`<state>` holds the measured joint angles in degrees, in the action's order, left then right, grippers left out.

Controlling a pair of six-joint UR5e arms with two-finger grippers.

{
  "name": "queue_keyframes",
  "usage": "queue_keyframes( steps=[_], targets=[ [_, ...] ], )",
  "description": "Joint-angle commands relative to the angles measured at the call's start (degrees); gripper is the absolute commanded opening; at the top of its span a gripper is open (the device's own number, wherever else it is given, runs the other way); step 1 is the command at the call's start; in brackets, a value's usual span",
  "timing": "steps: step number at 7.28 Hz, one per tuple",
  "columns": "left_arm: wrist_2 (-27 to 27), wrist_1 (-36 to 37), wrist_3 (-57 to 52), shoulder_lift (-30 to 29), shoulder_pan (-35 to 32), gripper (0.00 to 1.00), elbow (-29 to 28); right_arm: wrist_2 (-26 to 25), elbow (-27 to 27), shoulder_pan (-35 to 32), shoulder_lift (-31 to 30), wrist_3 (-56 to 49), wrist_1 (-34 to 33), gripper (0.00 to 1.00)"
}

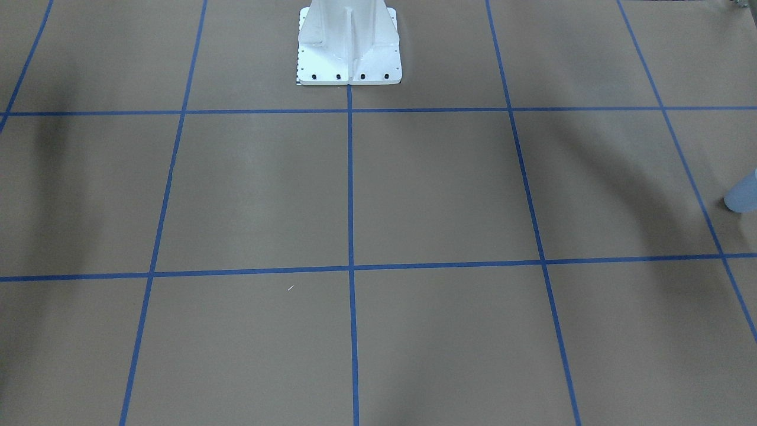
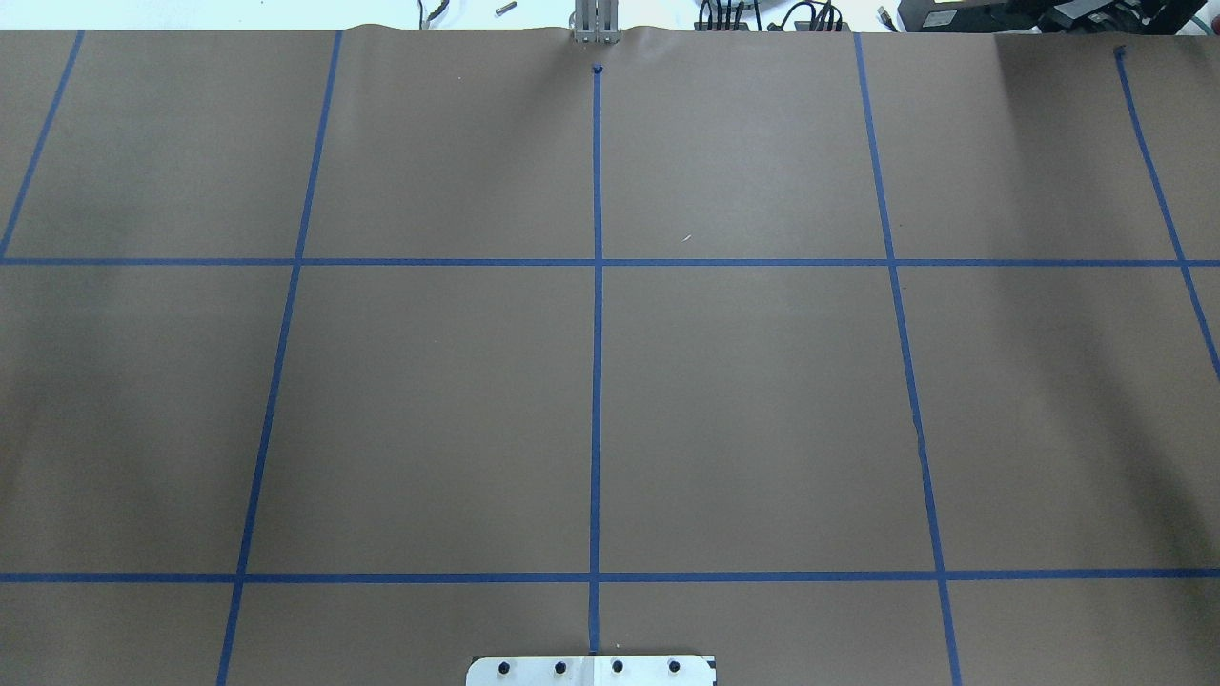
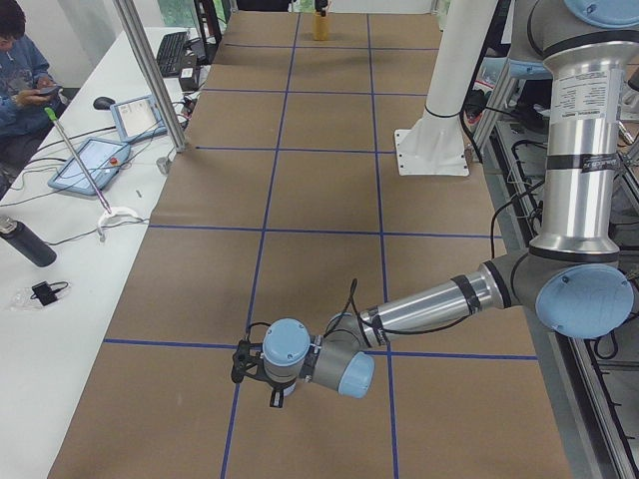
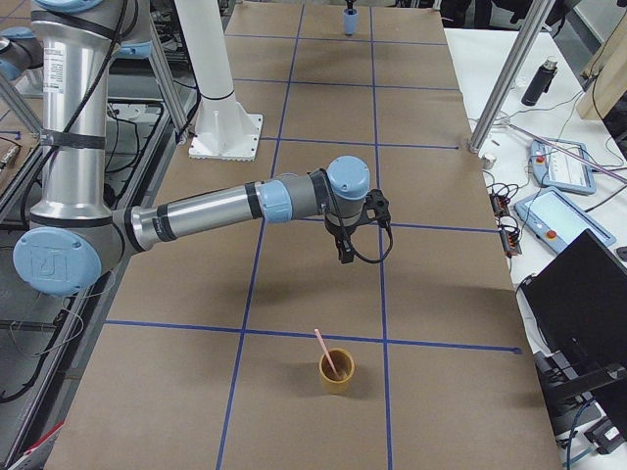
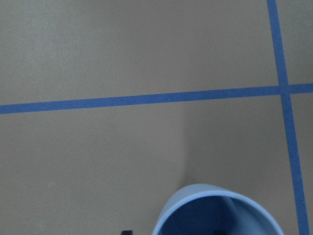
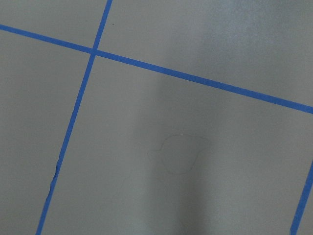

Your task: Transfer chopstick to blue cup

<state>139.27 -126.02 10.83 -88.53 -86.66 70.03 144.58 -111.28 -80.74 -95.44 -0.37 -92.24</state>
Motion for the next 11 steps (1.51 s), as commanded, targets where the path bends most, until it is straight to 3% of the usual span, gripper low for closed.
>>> queue_keyframes(
  steps=[1,2,3,5,6,8,9,10,11],
  targets=[
    [6.1,21.3,-0.6,-0.8,-3.0,0.0,17.0,0.0,0.1,0.1,1.3,2.0,0.0,1.0],
    [5.7,35.7,0.3,-6.5,-2.6,0.0,25.0,0.0,0.0,0.1,1.5,2.2,0.0,1.0],
    [6.4,44.9,3.9,-12.0,0.1,0.0,29.8,0.0,0.0,0.1,1.6,2.2,0.0,1.0],
    [4.0,45.4,27.6,-20.9,15.7,0.0,34.8,0.0,0.0,0.2,2.0,2.2,0.0,1.0],
    [-1.9,45.4,38.6,-26.6,21.4,0.0,35.7,-0.1,0.1,0.2,2.4,2.2,0.0,1.0],
    [-9.1,45.3,54.4,-35.3,33.0,0.0,34.5,-0.1,0.3,0.8,2.8,2.2,0.0,1.0],
    [-13.8,45.2,59.2,-40.4,39.6,0.0,30.4,-0.1,0.2,0.8,2.8,2.2,0.0,1.0],
    [-20.8,44.8,62.9,-49.0,44.9,0.0,21.5,-0.1,0.1,0.8,2.8,2.2,0.0,1.0],
    [-23.1,44.7,63.6,-54.8,47.1,0.0,15.1,-0.2,0.2,0.8,2.8,2.2,0.0,1.0]
  ],
)
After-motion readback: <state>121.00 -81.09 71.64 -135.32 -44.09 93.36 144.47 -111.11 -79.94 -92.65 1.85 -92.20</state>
